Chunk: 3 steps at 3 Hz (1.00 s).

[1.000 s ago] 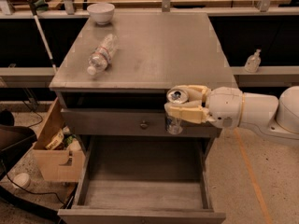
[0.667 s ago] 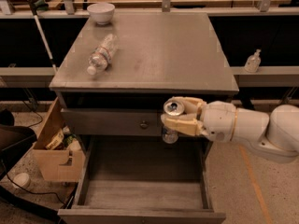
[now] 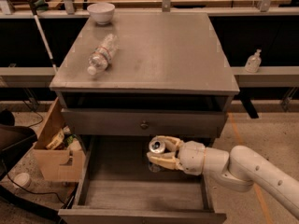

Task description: Place redbull can into middle drawer

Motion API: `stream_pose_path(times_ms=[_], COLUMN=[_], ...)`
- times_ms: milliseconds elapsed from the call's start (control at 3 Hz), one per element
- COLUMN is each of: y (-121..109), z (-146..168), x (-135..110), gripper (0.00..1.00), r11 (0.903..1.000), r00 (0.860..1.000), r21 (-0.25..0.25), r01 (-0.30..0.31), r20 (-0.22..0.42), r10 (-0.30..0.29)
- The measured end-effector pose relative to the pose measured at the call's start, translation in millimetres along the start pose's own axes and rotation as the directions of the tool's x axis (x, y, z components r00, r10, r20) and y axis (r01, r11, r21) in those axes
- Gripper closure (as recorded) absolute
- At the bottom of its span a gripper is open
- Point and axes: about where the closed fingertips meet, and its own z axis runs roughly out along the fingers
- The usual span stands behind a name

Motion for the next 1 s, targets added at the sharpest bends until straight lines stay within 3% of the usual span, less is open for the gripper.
stream_pose_path(times_ms=[333, 667, 1000], y=[1.5, 5.5, 18.4], z=[41.2, 79.0, 117.5], x=[56.8, 91.8, 129.2], gripper=[1.00, 1.00, 1.00], r11=[0.9956, 0.9833, 0.9574], r00=[1.000, 1.000, 0.998], r21=[-0.092, -0.180, -0.286], r01=[0.017, 0.027, 0.038], r20=[-0.008, -0.010, -0.031], r10=[-0.018, -0.029, -0.049])
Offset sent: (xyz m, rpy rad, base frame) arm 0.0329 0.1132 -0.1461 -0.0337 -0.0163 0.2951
